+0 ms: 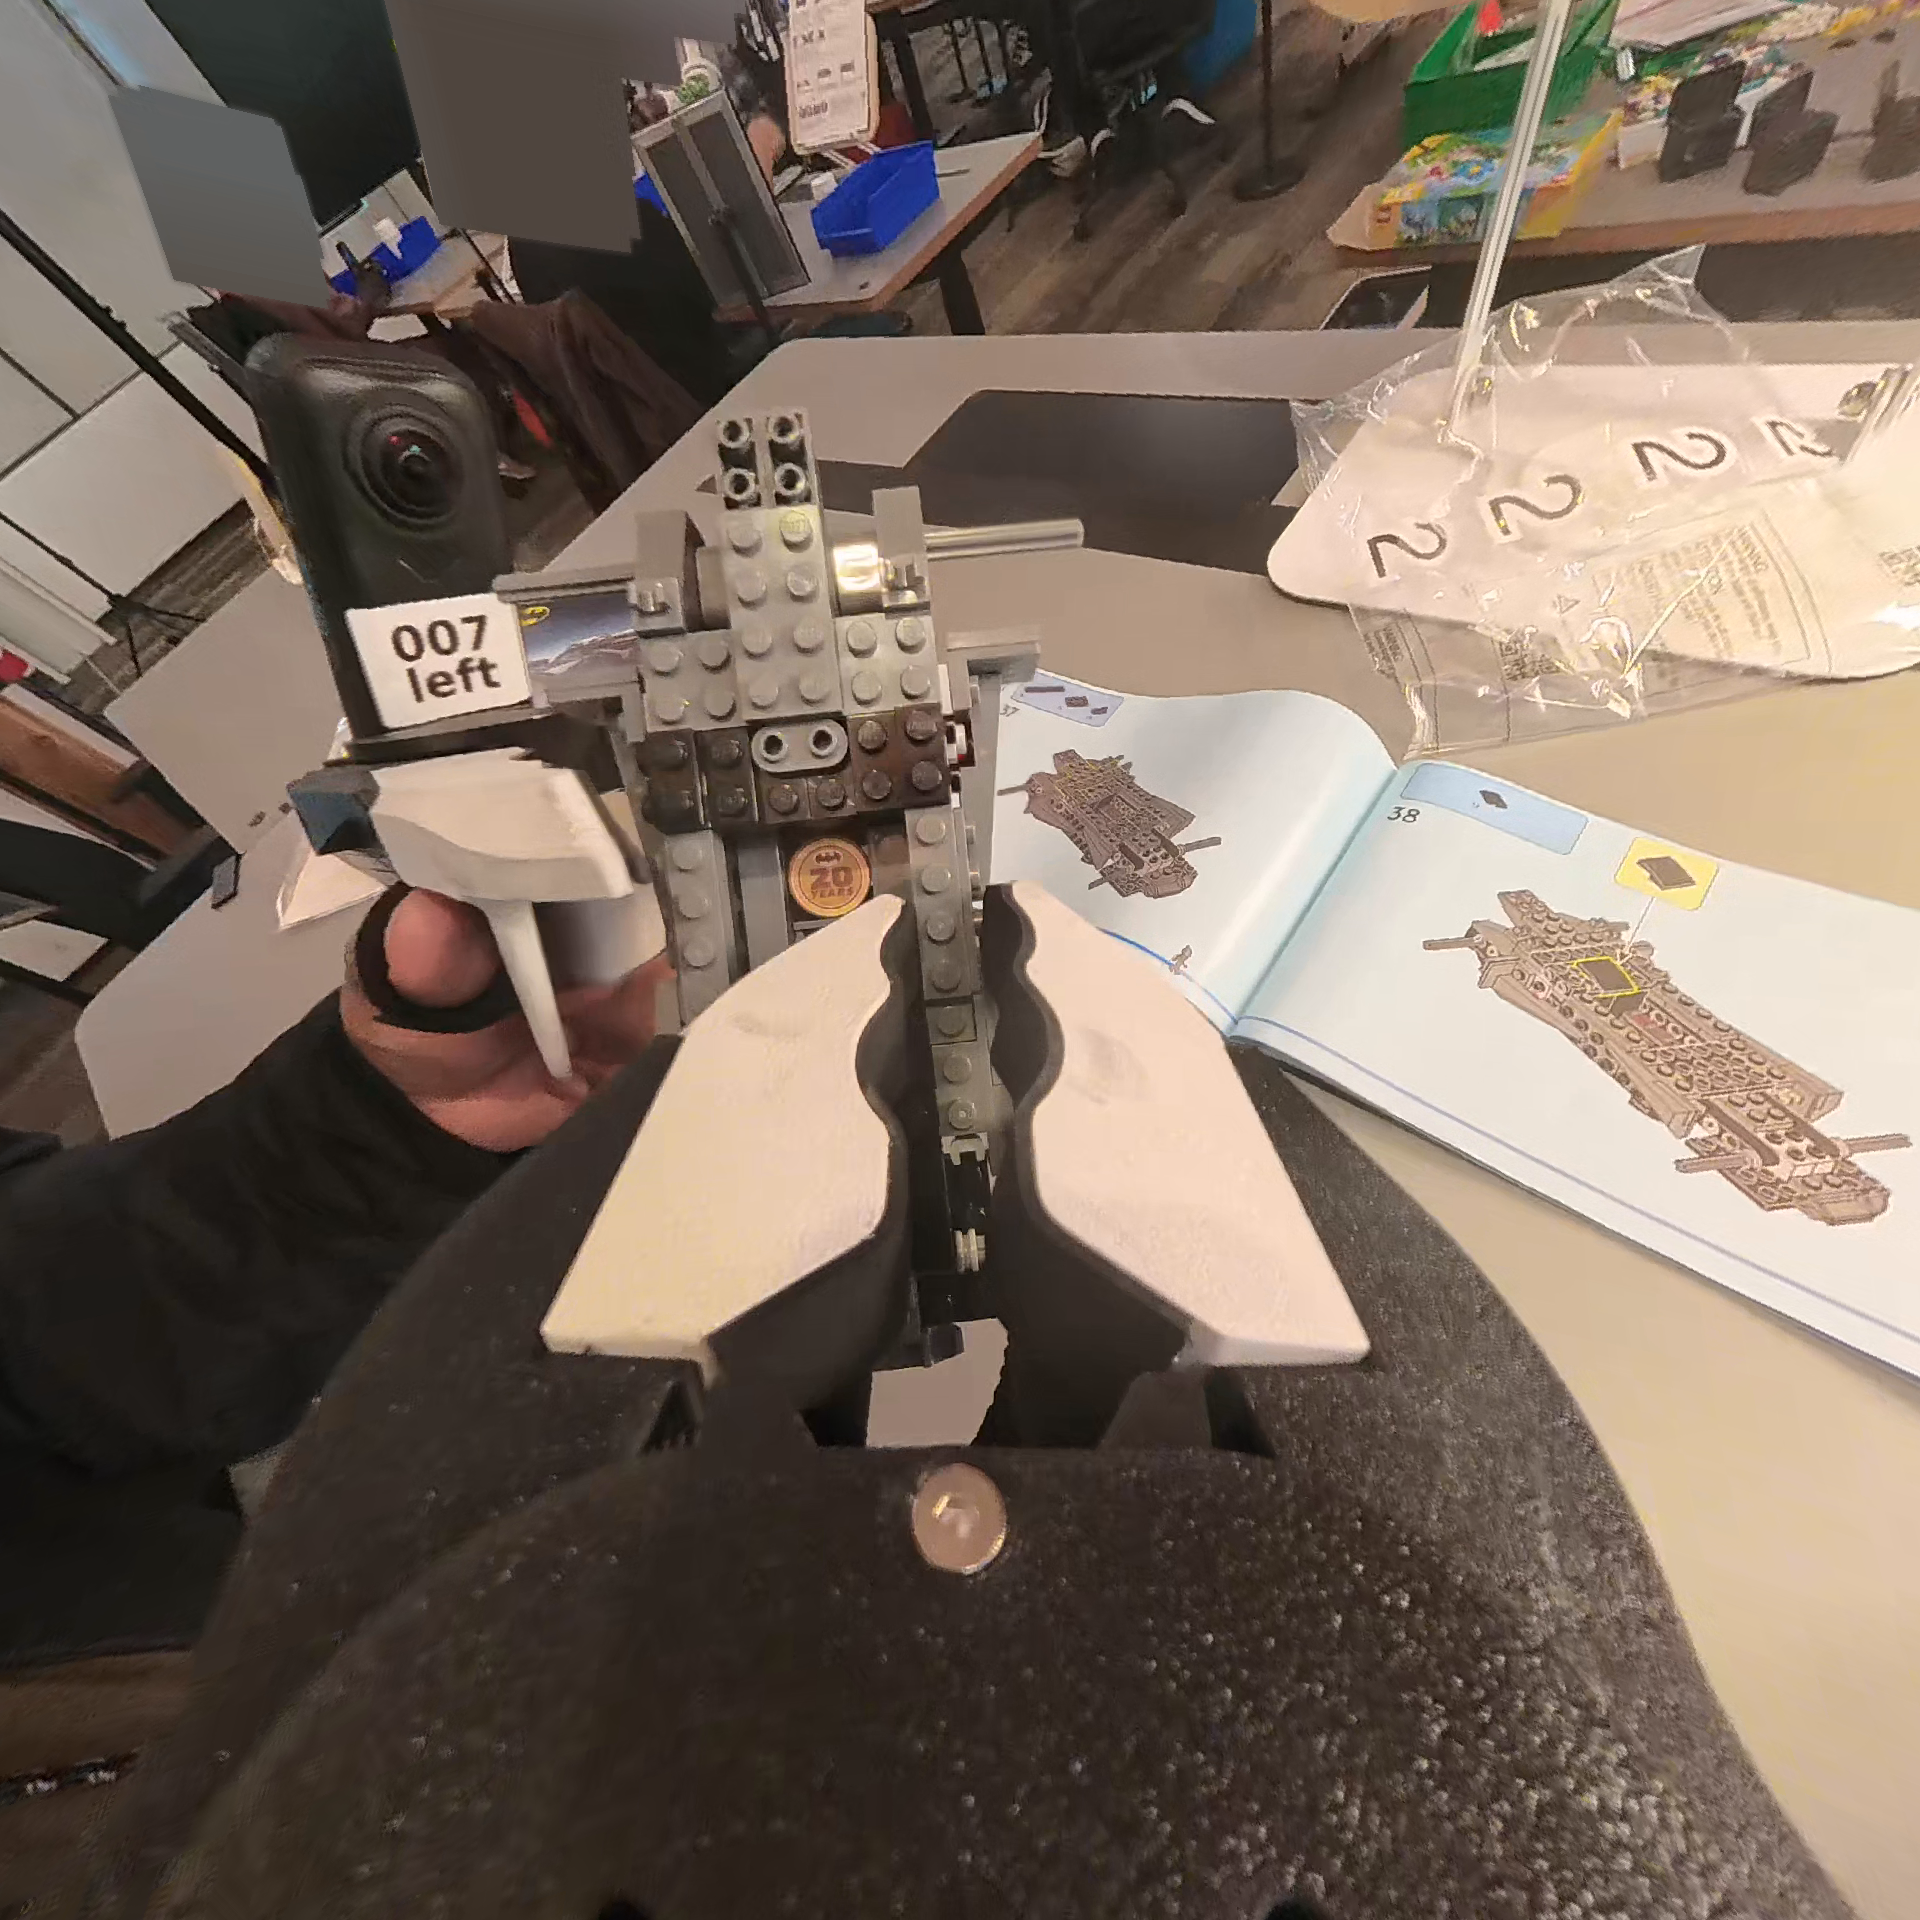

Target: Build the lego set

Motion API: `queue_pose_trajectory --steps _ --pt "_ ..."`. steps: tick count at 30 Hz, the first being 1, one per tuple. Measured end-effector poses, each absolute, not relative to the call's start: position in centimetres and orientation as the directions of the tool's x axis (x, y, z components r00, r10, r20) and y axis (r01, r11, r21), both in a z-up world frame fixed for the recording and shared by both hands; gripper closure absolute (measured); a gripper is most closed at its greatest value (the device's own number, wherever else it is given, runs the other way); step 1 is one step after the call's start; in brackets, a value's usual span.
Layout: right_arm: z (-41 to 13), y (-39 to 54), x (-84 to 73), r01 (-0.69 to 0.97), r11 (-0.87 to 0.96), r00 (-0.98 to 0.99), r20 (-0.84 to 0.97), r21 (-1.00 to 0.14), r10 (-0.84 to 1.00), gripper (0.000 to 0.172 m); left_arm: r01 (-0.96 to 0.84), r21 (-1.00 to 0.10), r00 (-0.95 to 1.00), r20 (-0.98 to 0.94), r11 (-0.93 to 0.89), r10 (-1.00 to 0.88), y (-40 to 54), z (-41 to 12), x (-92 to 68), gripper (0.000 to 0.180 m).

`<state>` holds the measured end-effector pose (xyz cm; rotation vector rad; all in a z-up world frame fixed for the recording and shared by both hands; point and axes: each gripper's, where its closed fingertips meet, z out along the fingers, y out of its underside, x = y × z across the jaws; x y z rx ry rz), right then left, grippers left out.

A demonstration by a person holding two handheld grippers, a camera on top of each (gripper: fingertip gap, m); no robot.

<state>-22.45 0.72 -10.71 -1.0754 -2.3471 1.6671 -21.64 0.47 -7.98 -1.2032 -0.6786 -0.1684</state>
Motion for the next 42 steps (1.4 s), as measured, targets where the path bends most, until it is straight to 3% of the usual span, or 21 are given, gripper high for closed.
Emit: queue_pose_trajectory --steps 22,28,34,42 --pt "-9.5 0.2 -22.1 0.326 0.168 -0.656 -0.094 -0.93 0.749 0.16 0.465 -0.795 0.746 0.589 0.389 0.31 0.1 -8.3 -21.1 0.139" --pt "-9.2 0.4 -21.4 0.295 0.204 -0.668 -0.049 -0.934 0.743 0.158 0.411 -0.835 0.795 0.525 0.366 0.304 0.0 -8.0 -20.5 0.143" --pt "-8.4 1.7 -20.6 0.224 0.326 -0.645 0.112 -0.918 0.756 0.153 0.265 -0.909 0.847 0.379 0.322 0.374 0.6 -7.6 -19.9 0.144" --pt "-5.9 2.1 -20.0 0.092 0.374 -0.635 0.235 -0.923 0.736 0.156 0.215 -0.917 0.808 0.36 0.335 0.467 -0.4 -7.7 -20.8 0.144"
